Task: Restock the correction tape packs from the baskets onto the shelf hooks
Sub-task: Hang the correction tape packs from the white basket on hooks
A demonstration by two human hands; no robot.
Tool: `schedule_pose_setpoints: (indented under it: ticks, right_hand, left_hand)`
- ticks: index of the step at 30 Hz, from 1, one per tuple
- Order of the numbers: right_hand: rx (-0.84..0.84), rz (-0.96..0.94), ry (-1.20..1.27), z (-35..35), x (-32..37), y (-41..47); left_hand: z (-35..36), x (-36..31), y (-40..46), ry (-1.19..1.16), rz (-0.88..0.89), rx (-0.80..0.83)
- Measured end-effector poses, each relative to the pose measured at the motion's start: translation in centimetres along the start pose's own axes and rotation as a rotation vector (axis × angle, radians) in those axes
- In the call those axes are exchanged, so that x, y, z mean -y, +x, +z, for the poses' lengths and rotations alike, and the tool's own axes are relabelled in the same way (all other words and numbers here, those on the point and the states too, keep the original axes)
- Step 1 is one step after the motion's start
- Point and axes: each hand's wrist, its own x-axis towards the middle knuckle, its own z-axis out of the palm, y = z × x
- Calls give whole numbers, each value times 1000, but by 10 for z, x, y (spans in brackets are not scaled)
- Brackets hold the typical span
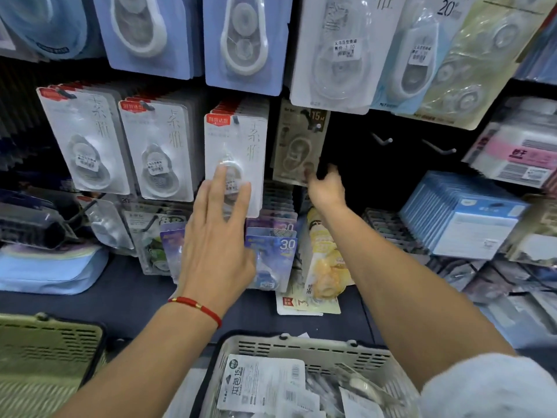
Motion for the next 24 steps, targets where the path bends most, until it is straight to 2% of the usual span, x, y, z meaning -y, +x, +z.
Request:
schedule_pose_setpoints:
  ticks: [3,5,8,11,13,14,16,18,19,21,24]
  right_hand:
    - [24,-32,-83,-30,-22,-30]
    - [67,-93,-91,-59,-47,-61]
    - [240,-89,-182,-104,-93,-107]
    - [626,-27,-646,-128,-140,-143]
    - [853,64,-897,-132,-170,-165]
    - [967,135,-934,-133,-184,-177]
    - [1222,250,-897,-135,-209,-202]
    - [1412,210,-1006,-138,-232,-229]
    - [1445,152,-1069,-140,-241,-242]
    - [1428,17,-1097,-144,-247,-257]
    - [1283,-178,-930,-160,-227,-236]
  left_hand:
    - [6,-1,-21,33,133,-54]
    - [21,1,-50,52,277,54]
    - [46,4,-108,74,377,464]
    - [69,15,-160,182,434,980]
    - [80,22,-179,199,450,1216]
    - [84,23,-184,185,433,1285]
    - [90,23,-191,163,399,1339]
    - [96,18,-194,148,394,1304]
    - [98,14,-195,140,397,1288]
    - [100,5,-195,125,393,1260]
    - [100,-10,-189,74,402,1165]
